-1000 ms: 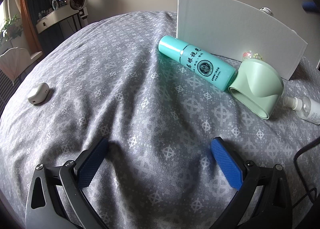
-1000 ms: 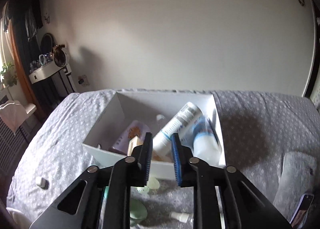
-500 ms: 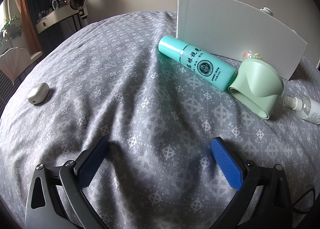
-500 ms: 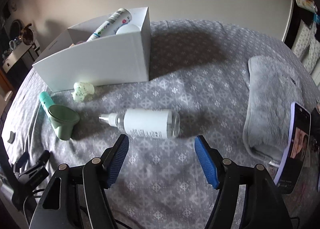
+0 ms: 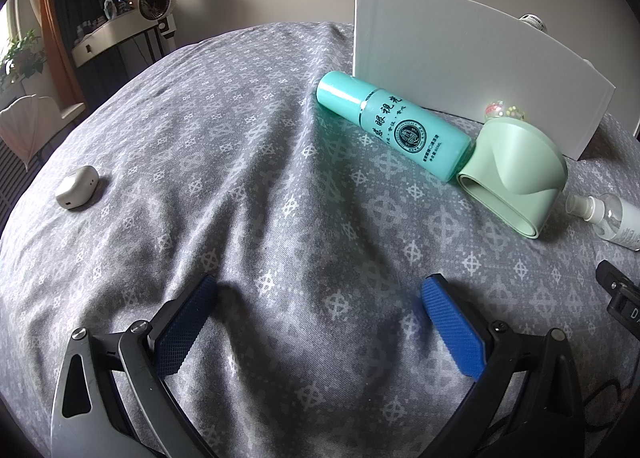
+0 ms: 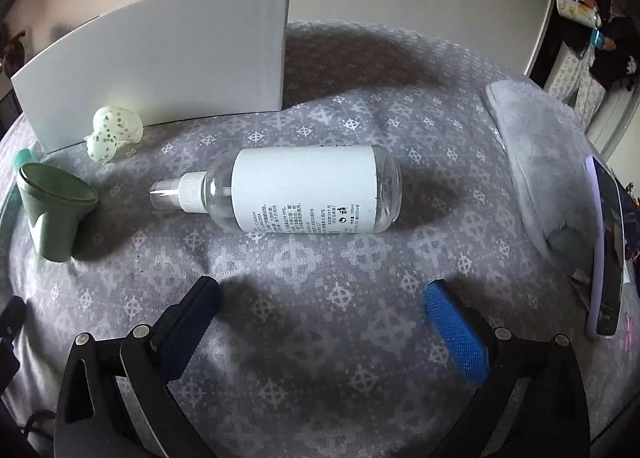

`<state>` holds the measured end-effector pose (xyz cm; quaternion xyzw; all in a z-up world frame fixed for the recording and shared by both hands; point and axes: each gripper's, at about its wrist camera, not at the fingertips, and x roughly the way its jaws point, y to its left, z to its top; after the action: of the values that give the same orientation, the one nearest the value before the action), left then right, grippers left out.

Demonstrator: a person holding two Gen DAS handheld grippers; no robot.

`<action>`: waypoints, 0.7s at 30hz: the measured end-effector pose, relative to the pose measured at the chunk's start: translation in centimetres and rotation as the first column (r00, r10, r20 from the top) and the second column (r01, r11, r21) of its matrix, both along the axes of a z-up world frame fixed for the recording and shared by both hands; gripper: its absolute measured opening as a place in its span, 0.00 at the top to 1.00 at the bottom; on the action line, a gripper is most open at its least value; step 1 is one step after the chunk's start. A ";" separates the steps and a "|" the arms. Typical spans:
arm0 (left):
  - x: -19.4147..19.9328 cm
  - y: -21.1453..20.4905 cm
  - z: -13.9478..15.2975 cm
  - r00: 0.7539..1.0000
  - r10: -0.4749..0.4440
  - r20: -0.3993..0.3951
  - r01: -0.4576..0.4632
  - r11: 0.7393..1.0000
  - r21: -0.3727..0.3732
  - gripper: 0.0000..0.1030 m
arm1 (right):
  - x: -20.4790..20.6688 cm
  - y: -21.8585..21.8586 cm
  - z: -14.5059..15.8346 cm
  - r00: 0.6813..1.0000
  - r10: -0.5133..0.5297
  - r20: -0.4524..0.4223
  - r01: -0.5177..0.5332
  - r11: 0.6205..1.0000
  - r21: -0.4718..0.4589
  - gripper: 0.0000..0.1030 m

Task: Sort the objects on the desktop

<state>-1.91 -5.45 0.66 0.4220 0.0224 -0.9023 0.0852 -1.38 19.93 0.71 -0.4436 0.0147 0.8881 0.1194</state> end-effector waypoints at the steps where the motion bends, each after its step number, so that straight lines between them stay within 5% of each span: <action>1: 0.0 0.0 0.0 1.000 0.000 0.000 0.000 1.000 0.000 0.00 | 0.1 0.2 -0.1 1.000 0.001 -0.010 -0.001 1.000 -0.014 0.00; 21: 0.0 0.0 0.0 1.000 0.000 0.000 0.000 1.000 -0.002 0.00 | -0.1 0.4 -0.2 1.000 0.003 -0.012 -0.004 1.000 -0.014 0.00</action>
<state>-1.91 -5.41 0.65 0.4217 0.0215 -0.9024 0.0858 -1.43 20.37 0.54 -0.4393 0.0210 0.8908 0.1146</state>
